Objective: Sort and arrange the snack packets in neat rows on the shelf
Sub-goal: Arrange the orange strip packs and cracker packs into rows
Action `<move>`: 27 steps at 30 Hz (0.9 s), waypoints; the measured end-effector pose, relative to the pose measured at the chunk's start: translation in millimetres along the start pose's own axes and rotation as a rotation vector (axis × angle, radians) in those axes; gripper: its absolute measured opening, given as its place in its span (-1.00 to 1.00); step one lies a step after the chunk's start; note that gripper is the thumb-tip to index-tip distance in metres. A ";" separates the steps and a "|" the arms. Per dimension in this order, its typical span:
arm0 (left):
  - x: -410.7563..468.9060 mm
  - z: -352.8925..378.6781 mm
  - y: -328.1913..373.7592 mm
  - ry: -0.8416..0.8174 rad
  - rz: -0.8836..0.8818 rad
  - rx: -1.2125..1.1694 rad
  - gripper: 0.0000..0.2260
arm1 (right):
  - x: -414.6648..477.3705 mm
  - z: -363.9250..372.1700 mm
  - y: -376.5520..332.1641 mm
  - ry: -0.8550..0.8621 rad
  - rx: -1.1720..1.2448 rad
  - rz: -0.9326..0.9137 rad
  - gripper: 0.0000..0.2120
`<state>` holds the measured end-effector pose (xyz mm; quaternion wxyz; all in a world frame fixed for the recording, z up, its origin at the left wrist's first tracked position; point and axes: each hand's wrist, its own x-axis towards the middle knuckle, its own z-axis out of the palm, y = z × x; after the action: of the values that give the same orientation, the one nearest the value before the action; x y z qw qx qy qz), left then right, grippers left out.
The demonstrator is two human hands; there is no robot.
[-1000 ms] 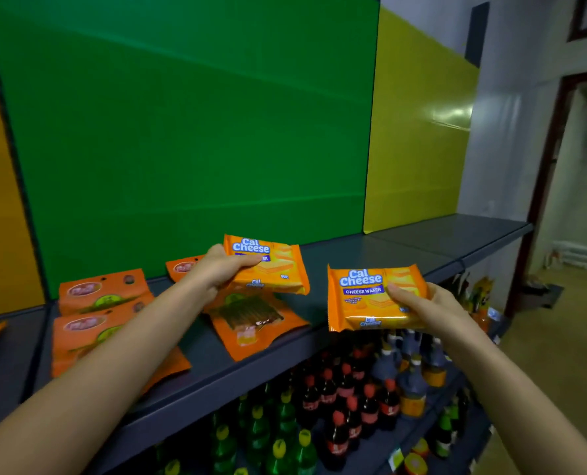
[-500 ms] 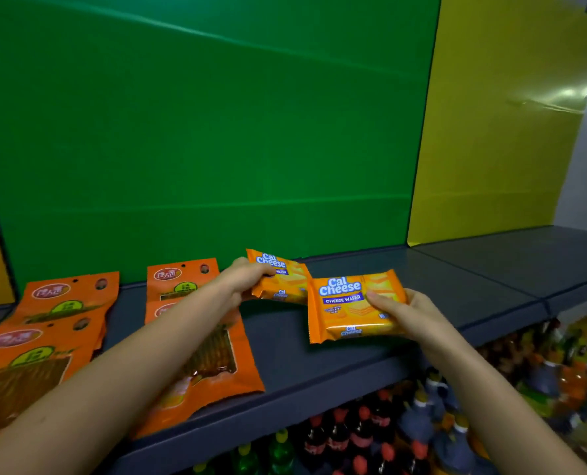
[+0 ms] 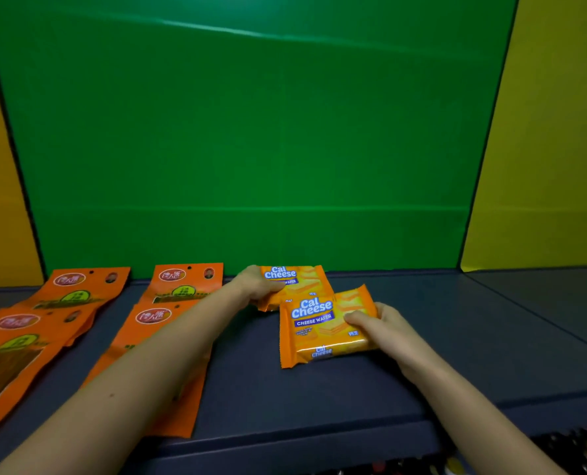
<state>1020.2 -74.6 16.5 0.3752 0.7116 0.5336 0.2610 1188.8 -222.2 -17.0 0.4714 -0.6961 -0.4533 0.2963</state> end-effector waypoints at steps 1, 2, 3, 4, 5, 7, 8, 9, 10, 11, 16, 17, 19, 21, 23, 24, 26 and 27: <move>2.4 3.0 -0.7 0.008 -0.016 0.019 -0.80 | 3.2 1.3 -1.2 -0.010 -0.038 -0.003 -0.78; 5.3 5.9 -1.6 0.021 -0.030 0.033 -0.79 | 6.0 3.1 -2.3 -0.018 -0.077 -0.005 -0.76; 6.7 7.5 -2.0 0.041 -0.034 0.055 -0.77 | 8.3 5.1 -3.1 -0.018 -0.118 -0.012 -0.75; 7.3 9.0 -1.8 0.069 -0.042 0.099 -0.73 | 10.1 7.3 -4.2 -0.013 -0.164 -0.022 -0.72; 7.7 10.1 -1.6 0.099 -0.053 0.144 -0.65 | 11.4 9.7 -5.5 -0.006 -0.213 -0.033 -0.70; 10.0 10.9 -0.5 0.141 -0.073 0.202 -0.57 | 12.6 12.9 -9.3 0.002 -0.318 -0.055 -0.66; 11.3 11.0 -0.2 0.149 -0.087 0.221 -0.57 | 13.2 14.0 -11.2 0.001 -0.377 -0.065 -0.64; 11.2 10.7 1.1 0.154 -0.090 0.240 -0.58 | 13.3 14.8 -13.0 -0.001 -0.436 -0.072 -0.63; 11.0 10.0 2.2 0.159 -0.093 0.256 -0.58 | 13.7 15.7 -14.1 -0.001 -0.487 -0.078 -0.61; 10.4 9.1 3.0 0.157 -0.102 0.269 -0.59 | 14.1 16.7 -14.4 0.004 -0.529 -0.085 -0.60; 7.9 2.9 -1.4 0.130 -0.106 0.275 -0.59 | 14.0 21.0 -10.1 0.053 -0.689 -0.128 -0.50; 6.7 1.3 -3.2 0.120 -0.101 0.291 -0.60 | 13.3 20.9 -10.2 0.057 -0.714 -0.135 -0.48; 0.0 -3.1 -4.1 0.138 -0.064 0.372 -0.63 | 9.8 18.7 -11.7 0.065 -0.770 -0.141 -0.42; -11.4 -10.7 -5.2 0.200 0.007 0.466 -0.68 | 4.8 15.4 -13.8 0.096 -0.847 -0.157 -0.36; -27.1 -23.0 -10.0 0.283 0.097 0.569 -0.70 | 1.0 14.1 -16.3 0.175 -0.905 -0.229 -0.35; -37.2 -31.2 -14.4 0.329 0.137 0.622 -0.70 | -0.3 14.6 -18.0 0.214 -0.906 -0.284 -0.37; -61.8 -50.7 -25.7 0.421 0.192 0.686 -0.71 | -3.7 20.0 -24.3 0.221 -0.851 -0.392 -0.46; -75.7 -61.2 -32.2 0.463 0.212 0.692 -0.73 | -5.7 24.4 -28.4 0.199 -0.818 -0.445 -0.51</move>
<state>932.6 -126.5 28.2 -0.0442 0.7690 0.5837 0.2568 1156.0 -213.8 0.0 0.2520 -0.7355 -0.6235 -0.0827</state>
